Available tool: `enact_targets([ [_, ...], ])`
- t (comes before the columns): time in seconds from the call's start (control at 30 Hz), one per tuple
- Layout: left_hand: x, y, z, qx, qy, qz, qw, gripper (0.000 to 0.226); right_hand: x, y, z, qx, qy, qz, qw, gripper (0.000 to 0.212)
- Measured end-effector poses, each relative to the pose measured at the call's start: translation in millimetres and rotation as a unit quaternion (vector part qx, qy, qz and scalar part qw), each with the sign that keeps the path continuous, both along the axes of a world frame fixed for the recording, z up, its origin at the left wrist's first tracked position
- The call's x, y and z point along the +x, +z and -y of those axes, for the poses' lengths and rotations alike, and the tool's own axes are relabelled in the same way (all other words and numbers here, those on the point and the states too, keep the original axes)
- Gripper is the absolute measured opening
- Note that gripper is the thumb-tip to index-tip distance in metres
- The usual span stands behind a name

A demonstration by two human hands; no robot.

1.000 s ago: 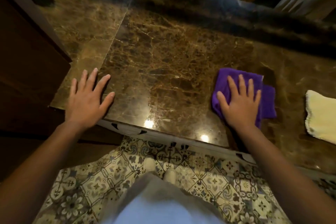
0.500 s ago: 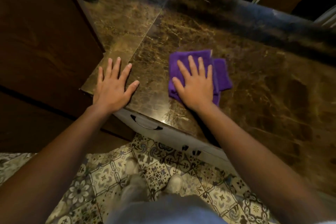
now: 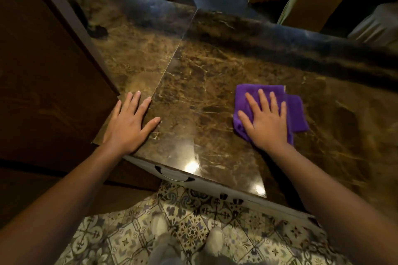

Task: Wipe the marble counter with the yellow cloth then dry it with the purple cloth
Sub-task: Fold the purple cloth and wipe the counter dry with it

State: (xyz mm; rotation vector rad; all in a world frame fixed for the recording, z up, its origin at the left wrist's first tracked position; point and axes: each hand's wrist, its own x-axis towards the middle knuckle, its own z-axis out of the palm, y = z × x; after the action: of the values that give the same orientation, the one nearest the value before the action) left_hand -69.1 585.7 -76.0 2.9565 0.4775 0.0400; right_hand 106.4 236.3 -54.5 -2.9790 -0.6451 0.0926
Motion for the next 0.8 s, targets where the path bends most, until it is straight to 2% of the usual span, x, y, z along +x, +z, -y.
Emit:
enact_targets([
  [0.1, 0, -3, -1, 0.003, 0.003, 0.01, 1.0, 0.078, 34, 3, -56, 0.01, -0.031, -0.02, 0.999, 0.069],
  [0.17, 1, -3, -1, 0.0, 0.003, 0.02, 1.0, 0.076, 41, 7, -93, 0.016, -0.015, -0.028, 0.999, 0.071],
  [0.37, 0, 5, 3, -0.016, 0.023, 0.019, 0.999, 0.072, -23, 1, -138, 0.018, 0.08, -0.014, 0.997, 0.07],
  [0.5, -2, 10, 9, -0.015, 0.029, 0.001, 0.999, 0.074, -82, 0, -109, 0.043, 0.146, -0.009, 0.988, 0.067],
  [0.6, -4, 5, 24, -0.021, 0.056, -0.009, 0.998, 0.088, -115, -12, -48, 0.08, 0.184, 0.022, 0.979, 0.063],
  [0.7, -5, 0, 36, -0.018, 0.074, -0.006, 0.997, 0.096, -87, -14, 5, 0.08, 0.14, 0.038, 0.986, 0.062],
  [0.8, -6, 0, 36, -0.014, 0.069, 0.01, 0.997, 0.083, -23, -7, 30, 0.041, 0.03, 0.025, 0.998, 0.067],
])
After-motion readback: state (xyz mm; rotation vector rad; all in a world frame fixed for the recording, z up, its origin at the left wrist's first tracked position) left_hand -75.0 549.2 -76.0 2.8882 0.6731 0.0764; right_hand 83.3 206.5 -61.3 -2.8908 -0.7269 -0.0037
